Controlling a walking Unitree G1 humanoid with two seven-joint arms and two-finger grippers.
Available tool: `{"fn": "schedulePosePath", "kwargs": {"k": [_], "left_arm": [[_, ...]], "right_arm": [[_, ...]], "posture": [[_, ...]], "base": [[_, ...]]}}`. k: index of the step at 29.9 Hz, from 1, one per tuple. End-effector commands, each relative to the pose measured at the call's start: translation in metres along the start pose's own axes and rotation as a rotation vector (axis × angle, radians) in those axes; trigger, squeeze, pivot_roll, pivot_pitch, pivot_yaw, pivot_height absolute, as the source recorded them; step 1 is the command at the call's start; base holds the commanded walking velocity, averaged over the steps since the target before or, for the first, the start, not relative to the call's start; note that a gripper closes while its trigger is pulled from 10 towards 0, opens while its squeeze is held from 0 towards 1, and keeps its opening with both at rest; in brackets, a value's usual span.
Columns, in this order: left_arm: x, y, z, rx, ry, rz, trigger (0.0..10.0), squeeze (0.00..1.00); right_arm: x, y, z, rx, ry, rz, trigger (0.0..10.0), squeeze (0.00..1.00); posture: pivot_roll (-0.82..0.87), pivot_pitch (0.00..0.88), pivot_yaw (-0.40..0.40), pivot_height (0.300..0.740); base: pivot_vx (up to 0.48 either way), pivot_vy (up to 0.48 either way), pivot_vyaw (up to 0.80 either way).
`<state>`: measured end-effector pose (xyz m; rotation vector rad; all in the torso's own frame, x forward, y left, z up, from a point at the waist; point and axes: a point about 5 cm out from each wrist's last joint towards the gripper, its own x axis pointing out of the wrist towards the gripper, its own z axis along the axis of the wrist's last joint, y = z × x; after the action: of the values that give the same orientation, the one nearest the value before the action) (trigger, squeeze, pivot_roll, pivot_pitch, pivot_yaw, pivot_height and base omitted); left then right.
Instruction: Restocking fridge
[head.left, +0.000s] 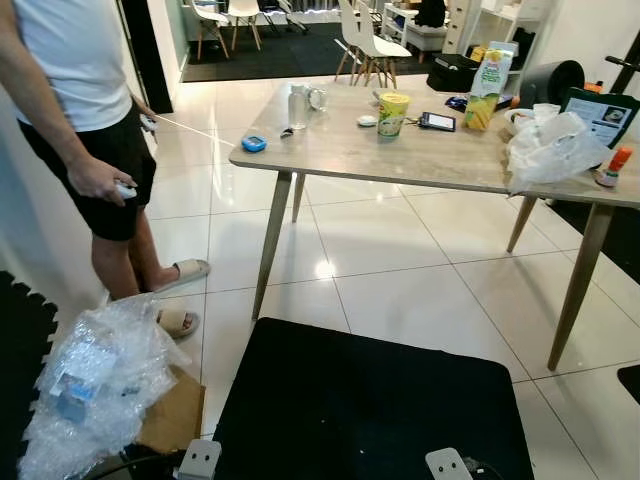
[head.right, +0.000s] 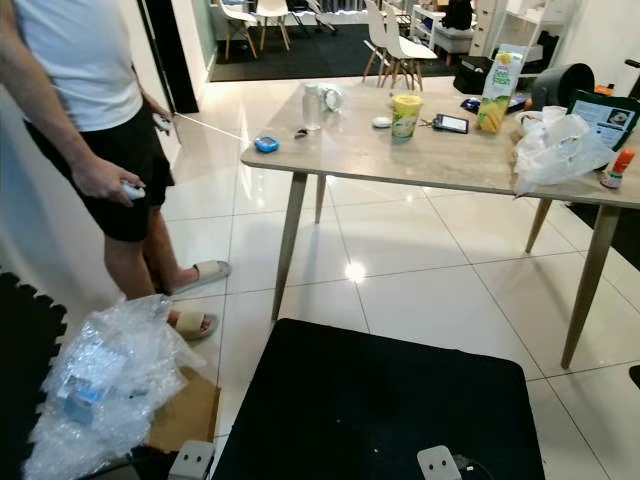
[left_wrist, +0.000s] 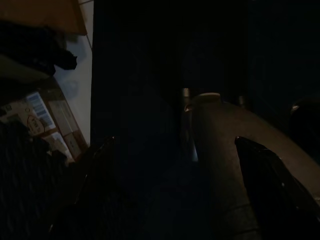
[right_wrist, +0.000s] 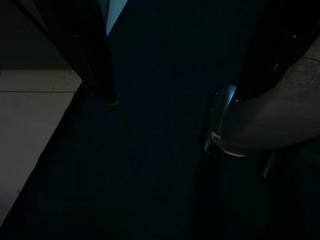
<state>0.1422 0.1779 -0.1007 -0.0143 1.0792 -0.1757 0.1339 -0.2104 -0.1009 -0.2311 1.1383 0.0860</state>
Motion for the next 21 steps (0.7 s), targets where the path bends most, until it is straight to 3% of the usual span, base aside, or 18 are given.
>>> {"fn": "schedulePosePath", "kwargs": {"k": [1,5,12,21], "left_arm": [[0.0004,-0.0003,0.0015,0.006,0.003,-0.006,10.0,0.00],[0.0007,-0.0008,0.0031,0.008,0.000,-0.008,10.0,0.00],[0.0008,-0.0008,0.0037,0.010,0.000,-0.008,10.0,0.00],[0.0007,-0.0008,0.0030,0.010,0.003,-0.010,10.0,0.00]], "right_arm": [[0.0000,0.0009,-0.0012,0.013,0.005,0.001,10.0,0.00],[-0.0001,0.0007,-0.0014,0.013,0.006,0.000,10.0,0.00],[0.0000,0.0004,-0.0006,0.013,0.005,-0.001,10.0,0.00],[0.0002,0.0014,0.0000,0.013,0.005,0.002,10.0,0.00]], "posture": [[0.03,0.000,0.009,0.740],[0.03,0.000,0.007,0.740],[0.03,0.000,0.008,0.740],[0.03,0.000,0.007,0.740]], "base": [[0.247,0.000,0.00],[0.242,0.000,0.00],[0.000,0.000,0.00],[0.322,0.000,0.00]]}}
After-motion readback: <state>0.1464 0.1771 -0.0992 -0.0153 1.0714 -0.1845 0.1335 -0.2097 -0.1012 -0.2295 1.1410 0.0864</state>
